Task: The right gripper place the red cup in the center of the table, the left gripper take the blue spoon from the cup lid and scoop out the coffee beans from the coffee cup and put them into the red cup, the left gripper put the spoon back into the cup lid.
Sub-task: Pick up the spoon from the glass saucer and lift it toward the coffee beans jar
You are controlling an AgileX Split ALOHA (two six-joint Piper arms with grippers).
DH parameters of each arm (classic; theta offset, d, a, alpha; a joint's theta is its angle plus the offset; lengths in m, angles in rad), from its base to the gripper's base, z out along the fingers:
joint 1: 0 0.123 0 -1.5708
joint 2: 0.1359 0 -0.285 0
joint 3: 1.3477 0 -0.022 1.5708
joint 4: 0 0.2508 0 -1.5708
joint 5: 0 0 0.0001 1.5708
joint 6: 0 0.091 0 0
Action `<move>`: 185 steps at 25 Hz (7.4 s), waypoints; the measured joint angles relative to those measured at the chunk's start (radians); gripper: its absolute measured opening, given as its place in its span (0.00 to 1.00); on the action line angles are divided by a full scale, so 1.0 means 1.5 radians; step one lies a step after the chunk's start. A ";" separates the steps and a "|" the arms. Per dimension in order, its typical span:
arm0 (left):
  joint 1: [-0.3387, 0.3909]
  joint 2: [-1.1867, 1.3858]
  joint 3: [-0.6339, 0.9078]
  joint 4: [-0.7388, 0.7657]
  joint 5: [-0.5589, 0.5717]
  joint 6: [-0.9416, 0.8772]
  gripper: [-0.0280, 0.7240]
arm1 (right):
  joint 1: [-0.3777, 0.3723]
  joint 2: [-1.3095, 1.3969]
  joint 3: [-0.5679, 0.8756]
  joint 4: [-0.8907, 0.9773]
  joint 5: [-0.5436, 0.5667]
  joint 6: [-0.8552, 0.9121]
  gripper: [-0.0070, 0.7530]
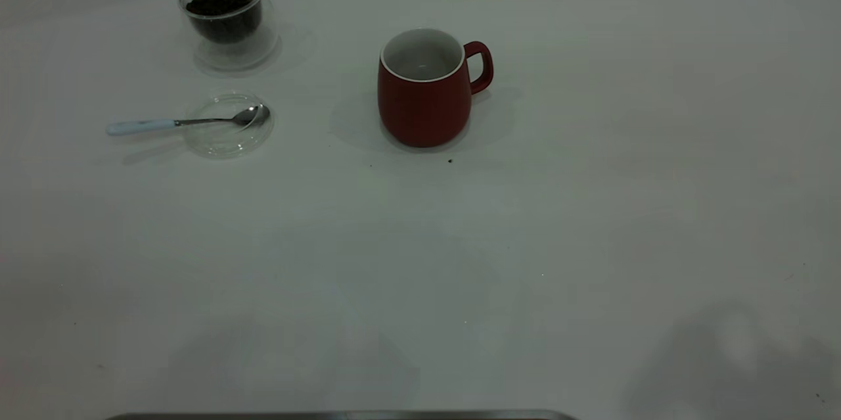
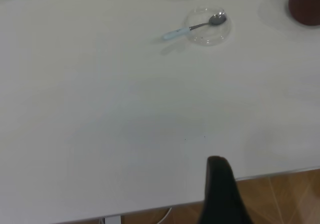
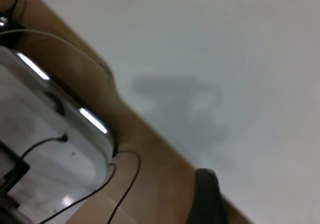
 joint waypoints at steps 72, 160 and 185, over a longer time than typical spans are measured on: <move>0.000 0.032 -0.010 -0.069 -0.035 -0.066 0.76 | -0.415 -0.675 0.319 0.042 -0.071 0.011 0.78; 0.325 1.733 -0.454 -0.932 -0.104 0.854 0.70 | -0.415 -0.675 0.319 0.042 -0.071 0.011 0.78; 0.240 1.743 -0.506 -0.929 -0.127 0.782 0.53 | -0.415 -0.675 0.319 0.042 -0.071 0.011 0.78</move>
